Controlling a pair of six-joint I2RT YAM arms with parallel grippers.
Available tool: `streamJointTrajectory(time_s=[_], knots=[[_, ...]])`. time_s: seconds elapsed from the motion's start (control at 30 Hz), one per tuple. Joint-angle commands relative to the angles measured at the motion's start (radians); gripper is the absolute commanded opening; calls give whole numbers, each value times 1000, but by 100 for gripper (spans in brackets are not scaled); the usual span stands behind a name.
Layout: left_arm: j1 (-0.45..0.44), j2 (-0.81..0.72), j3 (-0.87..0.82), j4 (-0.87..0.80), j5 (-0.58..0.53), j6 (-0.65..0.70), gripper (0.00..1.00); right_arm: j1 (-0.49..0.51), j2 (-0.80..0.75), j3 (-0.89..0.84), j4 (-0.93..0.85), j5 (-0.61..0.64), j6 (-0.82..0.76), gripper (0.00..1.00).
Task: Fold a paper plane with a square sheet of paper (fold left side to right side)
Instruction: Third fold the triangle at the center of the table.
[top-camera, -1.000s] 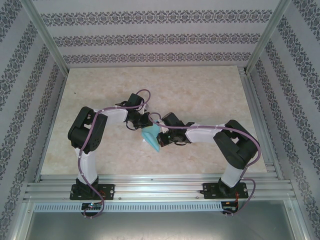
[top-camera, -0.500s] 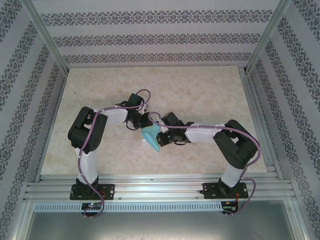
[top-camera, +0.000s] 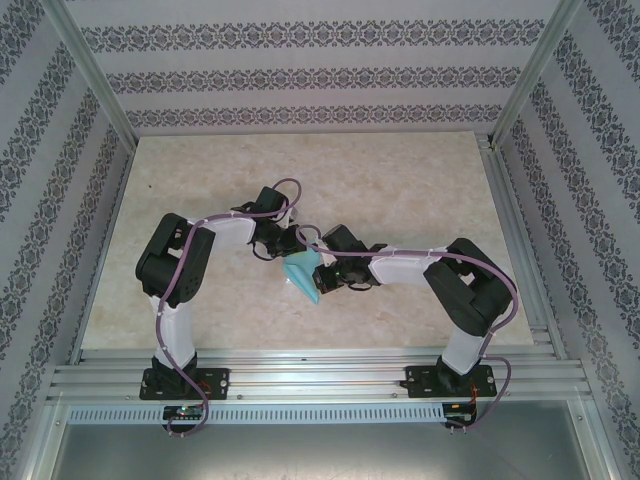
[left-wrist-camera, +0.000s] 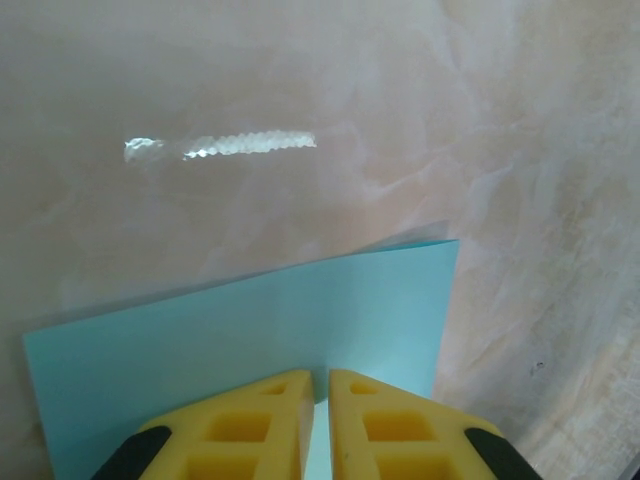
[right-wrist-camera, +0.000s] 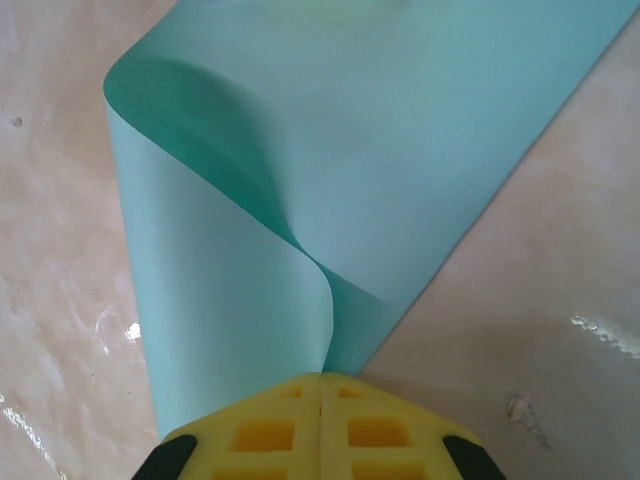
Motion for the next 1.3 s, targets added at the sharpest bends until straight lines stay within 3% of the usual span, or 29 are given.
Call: streamJointTrajectory(time_s=[0.0,0.47,0.67,0.87,1.07,1.27], knots=[[-23,31,4,-101,-61,34,17,7,45,1,-31,8,-6,0],[86,-123,157,-261,-23,87,36,26,75,5,-68,5,-26,0],[87,-241,-12,-170,84,23,20,28,72,14,-74,4,-30,0],[52,-319,-170,-6,168,-107,13,28,73,16,-81,5,-35,0],[-26,-297,-184,33,155,-163,13,29,72,16,-87,10,-36,0],[-63,-268,-181,-6,68,-162,13,31,75,19,-92,12,-37,0]])
